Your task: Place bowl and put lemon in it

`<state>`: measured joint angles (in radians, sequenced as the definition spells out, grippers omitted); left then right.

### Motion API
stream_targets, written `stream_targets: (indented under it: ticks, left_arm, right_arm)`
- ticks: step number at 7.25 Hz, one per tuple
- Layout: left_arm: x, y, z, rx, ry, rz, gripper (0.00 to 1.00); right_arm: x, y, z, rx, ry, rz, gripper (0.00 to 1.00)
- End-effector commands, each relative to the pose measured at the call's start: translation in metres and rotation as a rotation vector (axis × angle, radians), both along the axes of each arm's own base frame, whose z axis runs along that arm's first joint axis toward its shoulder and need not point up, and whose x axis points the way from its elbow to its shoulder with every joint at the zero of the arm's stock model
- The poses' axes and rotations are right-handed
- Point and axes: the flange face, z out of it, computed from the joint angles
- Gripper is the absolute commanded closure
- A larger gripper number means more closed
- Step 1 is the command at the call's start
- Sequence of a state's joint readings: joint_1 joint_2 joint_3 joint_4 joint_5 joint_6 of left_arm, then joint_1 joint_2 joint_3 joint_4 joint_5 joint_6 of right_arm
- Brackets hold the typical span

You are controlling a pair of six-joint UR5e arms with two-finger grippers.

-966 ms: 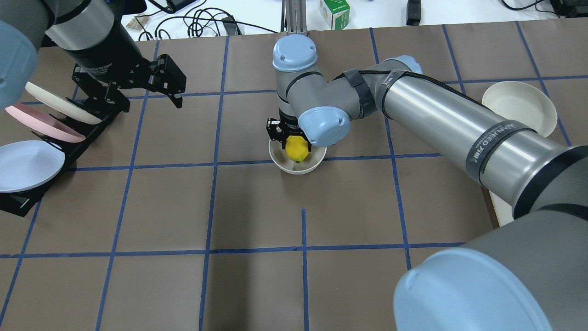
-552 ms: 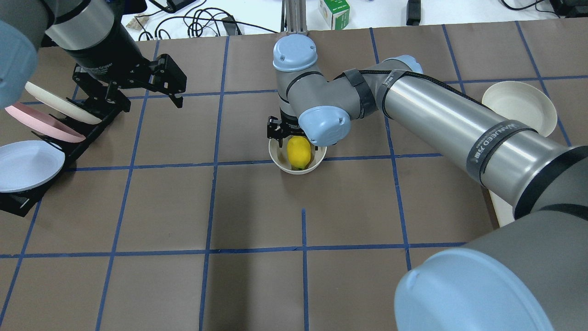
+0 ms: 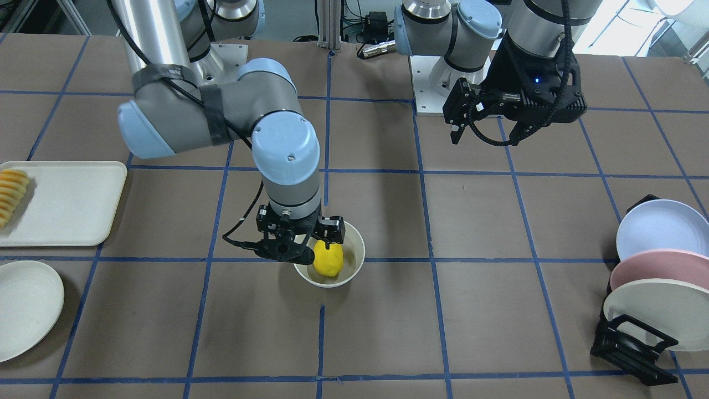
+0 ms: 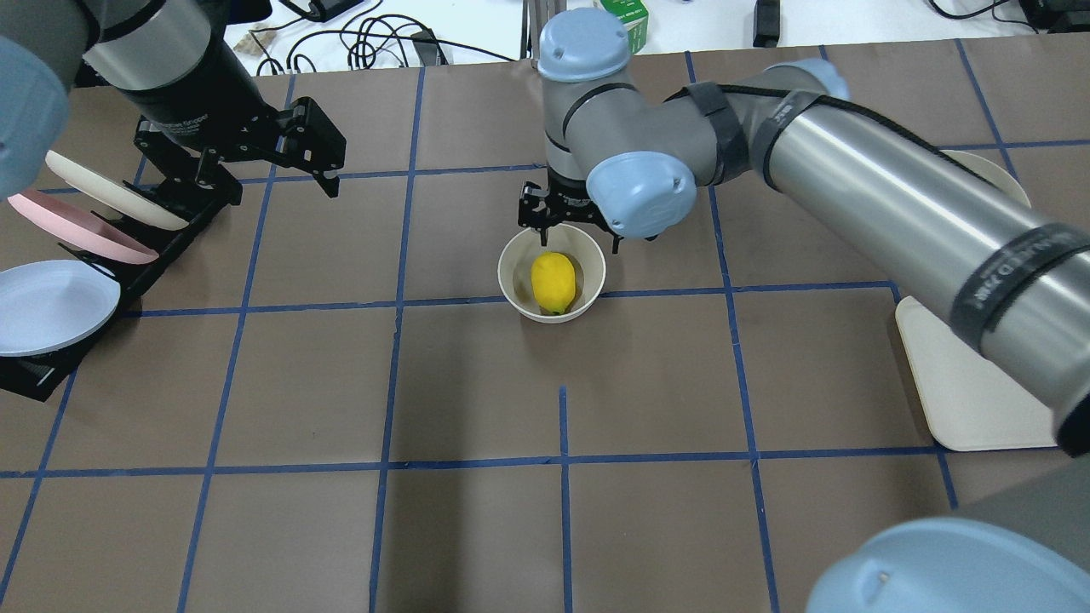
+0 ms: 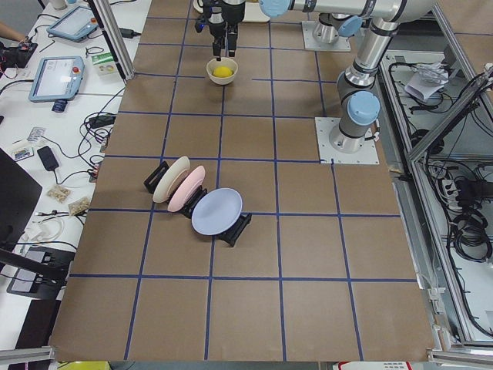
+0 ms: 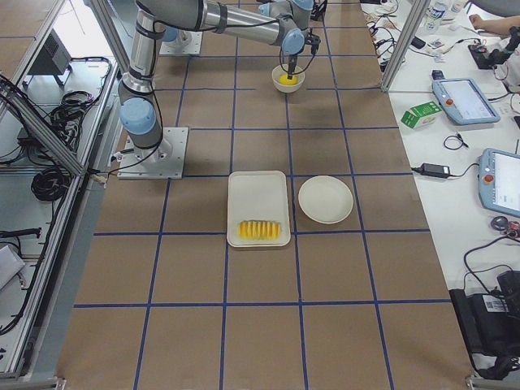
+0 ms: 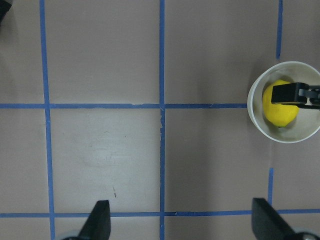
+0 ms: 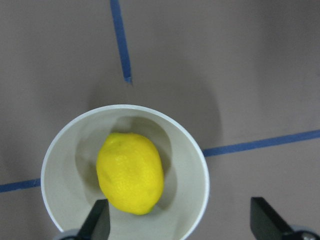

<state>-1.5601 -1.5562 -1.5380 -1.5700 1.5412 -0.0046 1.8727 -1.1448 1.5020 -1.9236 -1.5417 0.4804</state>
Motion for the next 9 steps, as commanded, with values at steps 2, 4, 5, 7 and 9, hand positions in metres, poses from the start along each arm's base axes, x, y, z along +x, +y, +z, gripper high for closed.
stream_targets:
  ticks: [2, 4, 5, 7, 9]
  left_arm:
    - [0.000, 0.002, 0.000, 0.002, 0.000, 0.000, 0.00]
    - [0.000, 0.002, 0.000, 0.002, 0.001, 0.000, 0.00]
    - [0.000, 0.003, 0.001, -0.001, 0.001, 0.000, 0.00]
    - [0.000, 0.002, 0.001, 0.001, 0.000, 0.000, 0.00]
    - [0.000, 0.003, 0.001, -0.001, 0.000, 0.000, 0.00]
  right_arm:
    - [-0.105, 0.017, 0.103, -0.011, -0.004, 0.030, 0.00]
    - [-0.167, 0.048, 0.157, 0.023, 0.005, -0.071, 0.00]
    - [-0.178, 0.067, 0.181, 0.011, 0.005, -0.090, 0.00]
    - [-0.182, 0.076, 0.182, 0.041, 0.025, 0.001, 0.00]
    - [-0.185, 0.089, 0.186, 0.076, 0.055, 0.023, 0.00]
